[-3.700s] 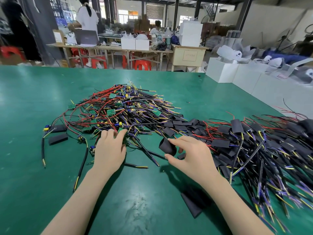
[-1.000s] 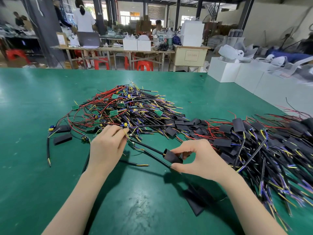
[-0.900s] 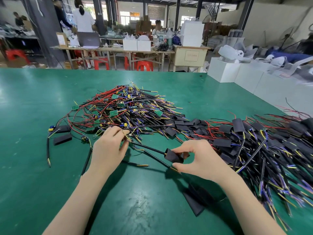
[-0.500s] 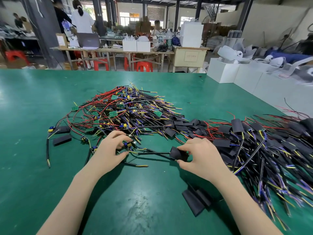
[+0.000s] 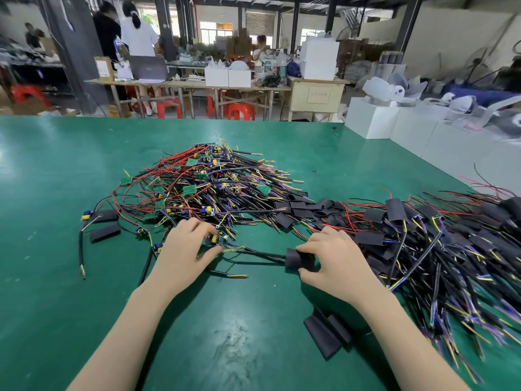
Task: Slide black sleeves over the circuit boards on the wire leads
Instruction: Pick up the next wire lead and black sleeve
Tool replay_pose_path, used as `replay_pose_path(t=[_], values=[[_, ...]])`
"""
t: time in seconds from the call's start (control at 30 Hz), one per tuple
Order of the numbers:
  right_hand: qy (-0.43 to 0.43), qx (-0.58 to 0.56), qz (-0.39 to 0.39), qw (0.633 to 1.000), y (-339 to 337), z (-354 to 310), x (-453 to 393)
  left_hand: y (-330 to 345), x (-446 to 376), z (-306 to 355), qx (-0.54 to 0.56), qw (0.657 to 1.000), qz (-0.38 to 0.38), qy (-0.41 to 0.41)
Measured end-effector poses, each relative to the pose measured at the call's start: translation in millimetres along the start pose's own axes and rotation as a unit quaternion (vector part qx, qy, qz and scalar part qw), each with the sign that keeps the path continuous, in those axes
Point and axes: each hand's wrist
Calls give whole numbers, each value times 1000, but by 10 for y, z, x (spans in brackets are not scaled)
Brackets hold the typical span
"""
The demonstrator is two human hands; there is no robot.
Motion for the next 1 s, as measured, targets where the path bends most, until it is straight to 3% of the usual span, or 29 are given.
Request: replay_pose_path(t=[0.2,0.43,0.63,1.0], values=[[-2,0,38,999,-1,-15,-6,-40,-25,119,88,995,45,-10],[-80,-84,185,976,-10,-206,-30,-26,11,468,95,992,28,77],[-128,-72,189,971,0,-221,-44,-61,34,553,164,981,57,82],[-143,-96,187,967,-19,-177,-46,-95,30,537,274,960,-21,47]])
Point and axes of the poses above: each hand's wrist, its own x-axis away from the middle knuckle, its own y-axis out of the palm, z = x × y, and after that the axes turned 1 degree about -y, right-handed
